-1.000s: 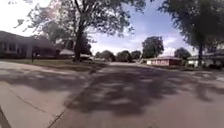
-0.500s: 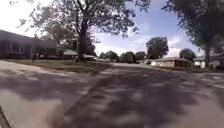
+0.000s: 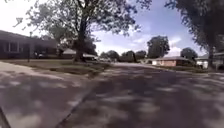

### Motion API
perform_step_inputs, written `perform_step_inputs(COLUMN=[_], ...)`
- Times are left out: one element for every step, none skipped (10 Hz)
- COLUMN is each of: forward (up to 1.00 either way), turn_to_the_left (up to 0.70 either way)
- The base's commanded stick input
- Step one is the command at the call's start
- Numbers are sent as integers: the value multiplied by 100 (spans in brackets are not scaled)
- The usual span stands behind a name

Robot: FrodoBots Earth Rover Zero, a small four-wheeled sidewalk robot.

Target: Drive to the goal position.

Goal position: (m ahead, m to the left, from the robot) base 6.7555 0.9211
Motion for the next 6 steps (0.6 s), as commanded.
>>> perform_step_inputs(forward=[100, 100, 100, 100, 100, 100], turn_to_the_left=[0, 0, 0, 0, -4, -29])
